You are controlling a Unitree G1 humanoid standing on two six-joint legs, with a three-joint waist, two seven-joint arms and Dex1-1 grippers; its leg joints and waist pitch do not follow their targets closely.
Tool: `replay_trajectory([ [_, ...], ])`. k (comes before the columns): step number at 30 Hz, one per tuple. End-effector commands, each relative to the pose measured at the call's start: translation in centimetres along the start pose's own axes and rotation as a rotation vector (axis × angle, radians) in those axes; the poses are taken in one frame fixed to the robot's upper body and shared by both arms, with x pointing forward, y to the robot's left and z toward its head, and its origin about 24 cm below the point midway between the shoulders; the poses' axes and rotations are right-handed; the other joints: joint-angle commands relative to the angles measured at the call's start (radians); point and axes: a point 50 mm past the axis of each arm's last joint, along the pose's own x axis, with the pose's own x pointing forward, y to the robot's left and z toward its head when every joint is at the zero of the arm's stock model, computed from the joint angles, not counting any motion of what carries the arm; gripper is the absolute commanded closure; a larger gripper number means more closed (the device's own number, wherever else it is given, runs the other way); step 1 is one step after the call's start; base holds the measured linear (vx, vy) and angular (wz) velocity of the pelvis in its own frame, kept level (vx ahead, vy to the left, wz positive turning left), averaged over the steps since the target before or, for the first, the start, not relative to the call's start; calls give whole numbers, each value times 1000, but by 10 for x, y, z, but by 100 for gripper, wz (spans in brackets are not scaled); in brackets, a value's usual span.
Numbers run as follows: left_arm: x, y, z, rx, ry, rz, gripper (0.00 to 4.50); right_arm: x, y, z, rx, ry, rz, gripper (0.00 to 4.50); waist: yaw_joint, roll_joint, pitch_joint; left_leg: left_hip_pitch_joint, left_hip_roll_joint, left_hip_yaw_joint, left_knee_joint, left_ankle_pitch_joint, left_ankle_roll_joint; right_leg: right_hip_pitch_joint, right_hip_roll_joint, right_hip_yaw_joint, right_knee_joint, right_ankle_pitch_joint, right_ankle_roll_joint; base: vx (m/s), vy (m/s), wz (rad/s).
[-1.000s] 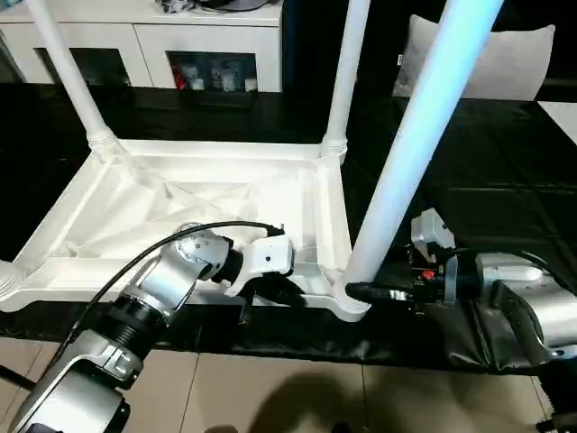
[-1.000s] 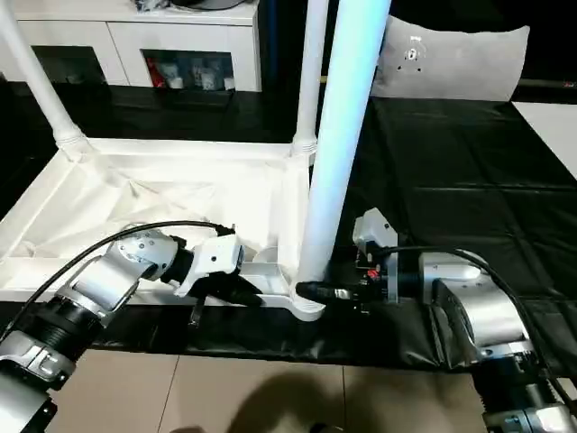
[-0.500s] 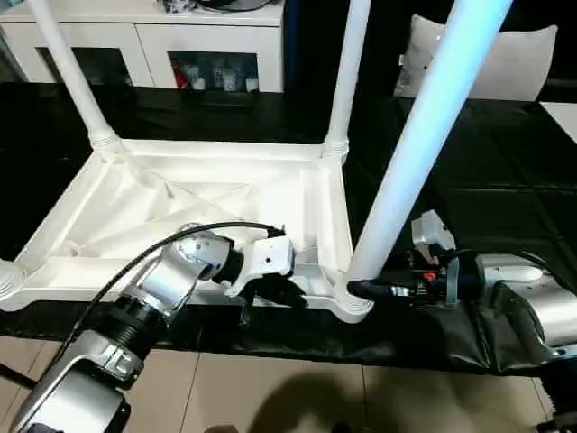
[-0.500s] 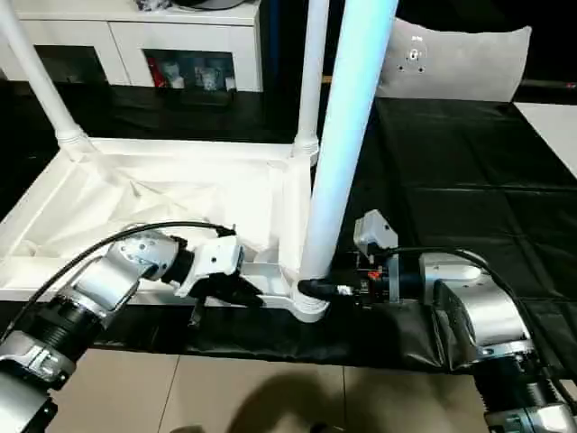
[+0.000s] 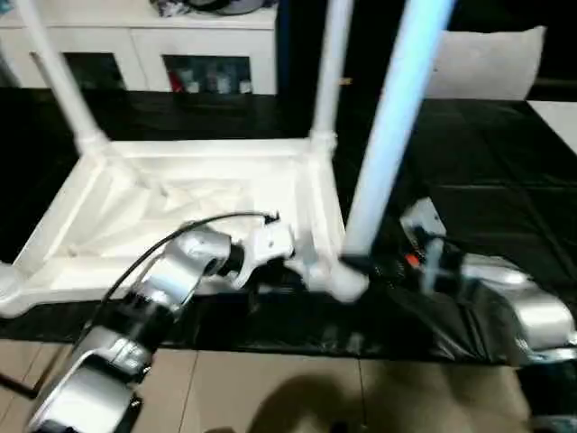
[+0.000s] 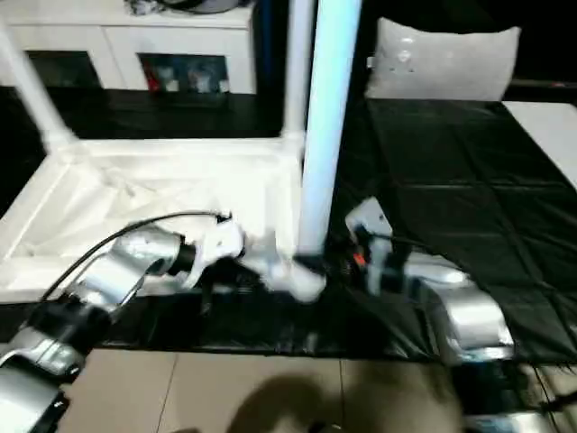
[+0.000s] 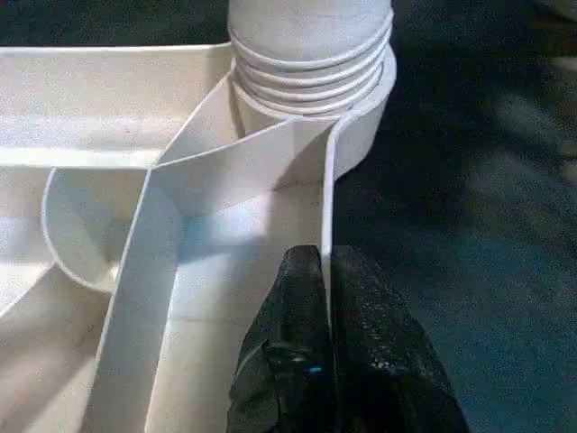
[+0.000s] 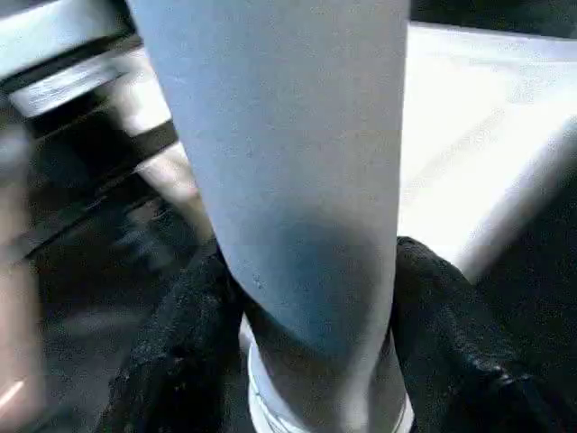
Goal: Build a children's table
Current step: Rotate leg to tighten
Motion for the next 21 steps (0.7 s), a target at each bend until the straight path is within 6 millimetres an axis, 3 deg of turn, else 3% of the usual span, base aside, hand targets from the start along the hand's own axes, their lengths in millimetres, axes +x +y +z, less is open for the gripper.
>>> replay_trajectory([
  [1,14,4,27,-26,-86,100,450,23,11,-4,47,28,-58,252,-9,-13,-49,-15,19,-2,-68,-140,53,66,-61,38,-98,-539,21,0,0,0],
  [4,23,10,35,-90,-114,216,450,37,6,-3,135,30,-255,252,-30,-12,-51,-21,13,-4,-66,-143,61,69,-59,36,-99,-518,18,0,0,0],
  [6,26,12,40,-118,-129,268,450,43,8,3,140,-9,-279,252,-35,-11,-54,-19,14,-4,-66,-129,70,66,-61,39,-97,-492,3,0,0,0],
  [7,27,13,41,-130,-136,288,450,45,10,6,124,-27,-278,218,-36,-11,-56,-21,17,-4,-66,-105,87,67,-62,45,-88,-445,-20,0,0,0],
  [9,28,13,43,-125,-135,296,450,47,11,8,129,-58,-278,197,-36,-11,-59,-25,20,-5,-66,-79,101,69,-64,51,-79,-400,-37,0,0,0],
  [12,28,12,43,-100,-132,282,450,46,12,14,135,-132,-273,166,-33,-10,-65,-27,24,-5,-62,-16,135,69,-66,60,-57,-296,-91,0,0,0],
  [14,27,12,42,-91,-128,275,450,45,10,15,133,-143,-286,147,-27,-9,-73,-31,26,-8,-56,68,163,73,-66,65,-35,-189,-123,0,0,0],
  [16,25,10,37,-65,-113,244,450,38,7,11,94,-122,-268,121,-19,-10,-76,-34,25,-6,-48,142,220,70,-65,67,-21,-92,-162,0,0,0],
  [18,23,8,32,-46,-106,214,450,32,5,9,79,-118,-238,103,-13,-9,-73,-32,25,-3,-47,122,228,68,-66,66,-26,-123,-160,0,0,0],
  [21,20,8,28,-31,-96,189,450,24,1,9,59,-112,-213,90,-8,-10,-67,-32,25,1,-52,44,194,69,-66,65,-42,-249,-125,0,0,0],
])
